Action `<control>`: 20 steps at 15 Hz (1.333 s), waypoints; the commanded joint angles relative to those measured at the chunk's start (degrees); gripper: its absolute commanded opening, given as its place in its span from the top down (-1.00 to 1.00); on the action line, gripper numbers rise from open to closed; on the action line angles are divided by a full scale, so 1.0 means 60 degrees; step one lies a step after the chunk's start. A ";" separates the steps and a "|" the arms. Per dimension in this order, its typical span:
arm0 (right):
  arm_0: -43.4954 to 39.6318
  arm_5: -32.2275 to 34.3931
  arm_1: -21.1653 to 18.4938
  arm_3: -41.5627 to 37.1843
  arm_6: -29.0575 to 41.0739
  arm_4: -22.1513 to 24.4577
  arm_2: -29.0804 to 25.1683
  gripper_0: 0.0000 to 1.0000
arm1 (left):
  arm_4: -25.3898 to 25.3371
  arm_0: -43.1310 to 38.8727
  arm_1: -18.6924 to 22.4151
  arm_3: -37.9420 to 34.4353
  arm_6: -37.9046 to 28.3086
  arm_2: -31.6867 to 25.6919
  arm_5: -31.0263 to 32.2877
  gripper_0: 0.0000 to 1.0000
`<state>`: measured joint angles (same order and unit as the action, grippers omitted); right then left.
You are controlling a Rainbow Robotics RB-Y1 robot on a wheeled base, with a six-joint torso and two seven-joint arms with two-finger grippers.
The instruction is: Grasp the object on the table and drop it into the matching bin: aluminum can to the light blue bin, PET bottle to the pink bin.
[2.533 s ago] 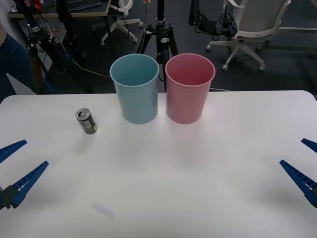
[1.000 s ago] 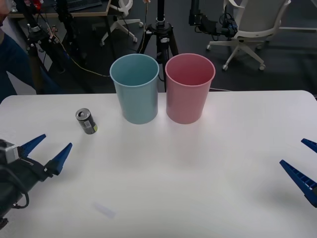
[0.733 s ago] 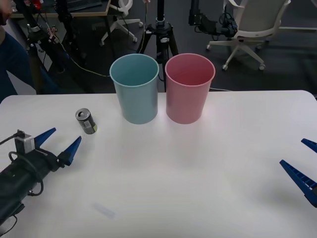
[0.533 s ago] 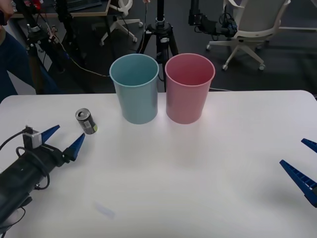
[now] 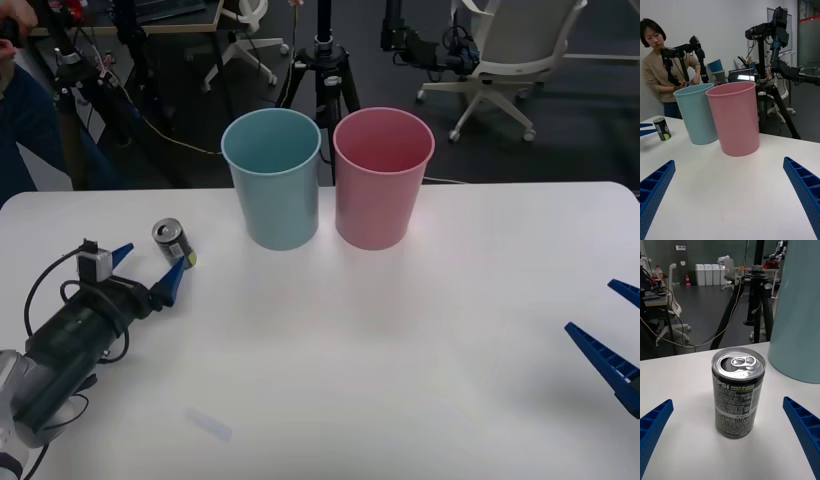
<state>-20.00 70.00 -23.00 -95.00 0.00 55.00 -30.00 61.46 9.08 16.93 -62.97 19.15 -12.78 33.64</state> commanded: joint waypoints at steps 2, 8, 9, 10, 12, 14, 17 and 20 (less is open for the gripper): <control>0.0000 0.0000 0.0000 0.0000 0.0000 0.0000 0.0000 -1.00 | -0.0004 0.0157 -0.0199 0.0007 -0.0058 0.0226 -0.0363 -1.00; 0.0000 0.0000 0.0000 0.0000 0.0000 0.0000 0.0000 -1.00 | -0.0106 0.0889 -0.0214 0.0812 -0.0116 0.0387 -0.0890 -1.00; 0.0000 0.0000 0.0000 0.0000 0.0000 0.0000 0.0000 -1.00 | -0.0165 0.1138 -0.0214 0.1193 -0.0102 0.0387 -0.0890 -1.00; 0.0000 0.0000 0.0000 0.0000 0.0000 0.0000 0.0000 -1.00 | -0.0194 0.1285 -0.0214 0.1354 -0.0102 0.0372 -0.0890 -1.00; 0.0000 0.0000 0.0000 0.0000 0.0000 0.0000 0.0000 -1.00 | -0.0194 0.1402 -0.0258 0.1384 -0.0116 0.0460 -0.1183 -1.00; 0.0000 0.0000 0.0000 0.0000 0.0000 0.0000 0.0000 -1.00 | -0.0194 0.1504 -0.0258 0.1384 -0.0131 0.0577 -0.1491 -1.00; 0.0000 0.0000 0.0000 0.0000 0.0000 0.0000 0.0000 -1.00 | -0.0194 0.1504 -0.0258 0.1398 -0.0160 0.0665 -0.1608 0.55; 0.0000 0.0000 0.0000 0.0000 0.0000 0.0000 0.0000 -1.00 | -0.0223 0.1504 -0.0258 0.1384 -0.0233 0.0665 -0.1593 1.00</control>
<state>-20.00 70.00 -23.00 -95.00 0.00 55.00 -30.00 60.13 18.17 15.38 -54.64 17.84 -8.79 24.01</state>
